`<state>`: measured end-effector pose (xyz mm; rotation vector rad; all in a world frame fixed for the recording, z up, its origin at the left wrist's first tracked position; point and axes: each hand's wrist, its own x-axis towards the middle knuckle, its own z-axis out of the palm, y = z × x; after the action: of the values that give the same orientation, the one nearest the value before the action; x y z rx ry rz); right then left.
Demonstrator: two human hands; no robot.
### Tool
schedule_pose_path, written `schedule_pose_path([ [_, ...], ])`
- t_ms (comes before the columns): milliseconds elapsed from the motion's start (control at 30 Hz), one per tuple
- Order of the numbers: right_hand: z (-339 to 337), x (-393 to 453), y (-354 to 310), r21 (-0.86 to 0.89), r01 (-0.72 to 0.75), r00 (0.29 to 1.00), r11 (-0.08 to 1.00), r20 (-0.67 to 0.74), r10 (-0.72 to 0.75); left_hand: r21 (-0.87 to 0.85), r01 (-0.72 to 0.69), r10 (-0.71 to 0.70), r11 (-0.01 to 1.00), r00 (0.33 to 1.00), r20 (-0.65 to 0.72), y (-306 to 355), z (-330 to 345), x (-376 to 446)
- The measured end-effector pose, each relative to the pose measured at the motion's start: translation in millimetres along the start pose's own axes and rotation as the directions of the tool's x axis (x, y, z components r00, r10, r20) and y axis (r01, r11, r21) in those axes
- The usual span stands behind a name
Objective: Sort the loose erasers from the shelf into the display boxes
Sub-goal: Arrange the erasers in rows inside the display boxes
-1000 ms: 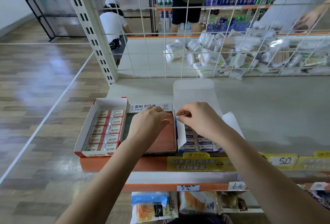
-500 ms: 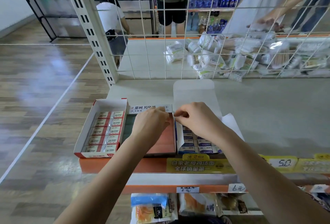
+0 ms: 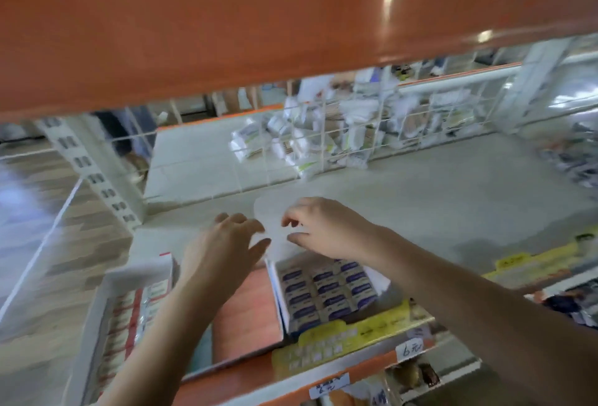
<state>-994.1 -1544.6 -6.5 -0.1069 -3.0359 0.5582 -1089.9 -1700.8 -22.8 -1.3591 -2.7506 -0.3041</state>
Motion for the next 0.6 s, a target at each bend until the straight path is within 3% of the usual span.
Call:
schedule_pose_path([
  [133, -28.3, -7.2, 47.2, -0.291, -0.011, 1.000, 0.957, -0.001, 0.011, 0.129, -0.157, 0.148, 0.979, 0.986, 0.070, 45.6, -8.6, 53.2],
  [233, -50.6, -26.3, 92.8, -0.404, -0.123, 0.992, 0.906, -0.014, 0.128, 0.198, -0.287, 0.264, 0.937, 0.955, 0.135, 102.1, -7.6, 87.6],
  [400, -82.5, -82.3, 184.2, -0.296, -0.401, 0.913, 0.867, -0.044, 0.407, 0.222, -0.439, 0.393, 0.871, 0.892, 0.222, 208.7, 13.4, 137.7],
  [600, -118.3, -172.2, 300.3, -0.297, -0.567, 0.817, 0.769, -0.086, 0.570, 0.178, -0.523, 0.484, 0.833, 0.846, 0.221, 350.8, 49.9, 185.9],
])
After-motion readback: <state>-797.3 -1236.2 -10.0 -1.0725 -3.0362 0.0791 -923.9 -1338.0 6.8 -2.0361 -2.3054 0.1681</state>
